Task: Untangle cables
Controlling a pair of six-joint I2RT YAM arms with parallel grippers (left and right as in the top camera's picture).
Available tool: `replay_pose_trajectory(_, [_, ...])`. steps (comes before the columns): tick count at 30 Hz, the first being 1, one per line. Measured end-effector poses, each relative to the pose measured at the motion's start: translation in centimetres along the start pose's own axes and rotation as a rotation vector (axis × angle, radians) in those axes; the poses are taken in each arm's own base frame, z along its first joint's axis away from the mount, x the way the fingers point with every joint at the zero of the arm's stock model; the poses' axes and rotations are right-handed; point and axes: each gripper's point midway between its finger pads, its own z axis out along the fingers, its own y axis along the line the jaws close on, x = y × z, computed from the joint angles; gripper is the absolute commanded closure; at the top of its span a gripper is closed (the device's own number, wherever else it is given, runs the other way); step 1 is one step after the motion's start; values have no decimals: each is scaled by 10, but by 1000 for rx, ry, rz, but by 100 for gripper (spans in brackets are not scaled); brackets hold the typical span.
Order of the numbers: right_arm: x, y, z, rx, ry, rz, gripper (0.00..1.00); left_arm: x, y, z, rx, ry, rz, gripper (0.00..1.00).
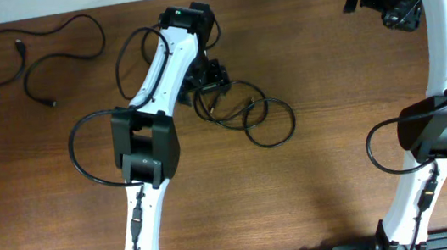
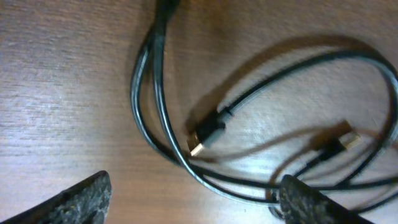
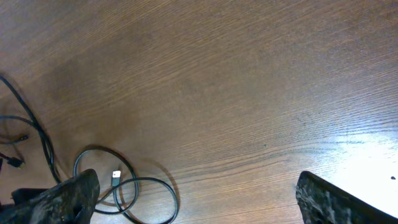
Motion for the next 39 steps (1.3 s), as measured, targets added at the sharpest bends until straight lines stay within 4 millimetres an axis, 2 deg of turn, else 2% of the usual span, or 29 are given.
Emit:
replay_pose_trajectory(1, [0,0,0,0,0,0,2,-1,3,4,1,6,-22,36])
replay_pose_trajectory(3, [0,0,0,0,0,0,2,2,10,14,-11,31,-45,49])
replay_pose_trajectory(4, [0,0,0,0,0,0,1,1,11,17,-13,34,-48,52])
replay_pose_trajectory(6, [0,0,0,0,0,1,2,-4,9,24,-4,16,-55,52])
replay_pose_trajectory(11, [0,0,0,0,0,0,2,-19,4,25,19,-45,-51,59])
replay_pose_trajectory(13, [0,0,0,0,0,0,2,-19,7,28,-1,-46,-53,68])
replay_pose_trajectory(16, [0,0,0,0,0,0,2,-18,11,32,-20,-45,-57,68])
replay_pose_trajectory(17, [0,0,0,0,0,0,2,-18,12,33,-22,-45,-58,71])
replay_pose_trajectory(19, [0,0,0,0,0,0,2,-18,13,35,-24,-41,-58,78])
replay_pose_trajectory(20, [0,0,0,0,0,0,2,-16,13,37,-27,-35,-61,87])
replay_pose_trajectory(21, [0,0,0,0,0,0,2,-16,14,38,-28,-35,-62,100])
replay_pose_trajectory(25, [0,0,0,0,0,0,2,-16,14,37,-32,-34,-63,100])
replay_pose_trajectory(26, [0,0,0,0,0,0,2,-14,15,31,-36,-27,-65,100])
replay_pose_trajectory(28, [1,0,0,0,2,0,2,-16,11,6,-23,-50,-63,100])
replay_pose_trajectory(30, [1,0,0,1,3,1,2,-23,3,-33,21,-122,-56,100])
replay_pose_trajectory(34, [1,0,0,1,2,1,1,-19,-20,-145,195,-333,-18,100])
replay_pose_trajectory(36, [1,0,0,1,3,0,2,-7,-29,-204,306,-456,14,100])
replay_pose_trajectory(37, [1,0,0,1,3,1,2,0,-31,-225,343,-499,27,100])
replay_pose_trajectory(39, [1,0,0,1,3,0,2,16,-33,-289,459,-653,62,100])
